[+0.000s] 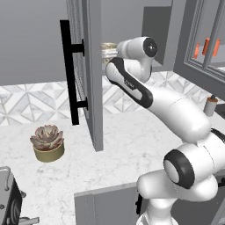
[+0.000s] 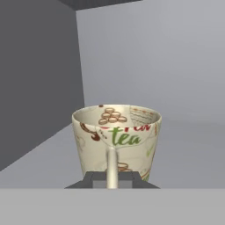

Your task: Gather all objects into one cabinet and sort the glasses and bowls to opposite sides.

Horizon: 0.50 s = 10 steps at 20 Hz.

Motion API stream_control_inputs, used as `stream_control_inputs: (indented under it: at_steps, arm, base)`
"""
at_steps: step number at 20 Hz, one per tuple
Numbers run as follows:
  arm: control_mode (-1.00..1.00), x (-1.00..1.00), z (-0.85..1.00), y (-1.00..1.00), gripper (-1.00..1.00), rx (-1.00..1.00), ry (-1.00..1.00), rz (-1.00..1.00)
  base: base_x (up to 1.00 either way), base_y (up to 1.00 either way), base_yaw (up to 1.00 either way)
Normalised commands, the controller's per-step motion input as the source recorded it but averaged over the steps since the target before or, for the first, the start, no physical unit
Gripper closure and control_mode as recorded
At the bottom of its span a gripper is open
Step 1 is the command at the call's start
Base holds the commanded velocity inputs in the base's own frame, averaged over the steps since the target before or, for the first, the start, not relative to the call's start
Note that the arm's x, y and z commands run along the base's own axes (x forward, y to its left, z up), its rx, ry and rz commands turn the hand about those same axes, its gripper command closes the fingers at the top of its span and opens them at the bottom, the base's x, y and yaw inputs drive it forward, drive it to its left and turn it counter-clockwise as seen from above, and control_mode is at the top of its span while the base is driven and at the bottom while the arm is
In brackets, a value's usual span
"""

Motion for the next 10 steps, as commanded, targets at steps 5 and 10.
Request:
stream_control_inputs:
  at_steps: [5,10]
  arm:
    - [-1.00,-0.78,0.07,-0.44,1.00,0.00,0.00,-0.03]
    - [-1.00,-0.83,0.11,-0.31,1.00,0.00,0.00,-0.05]
  base:
    - [0.00,0.00,0.00]
    - [0.00,0.00,0.00]
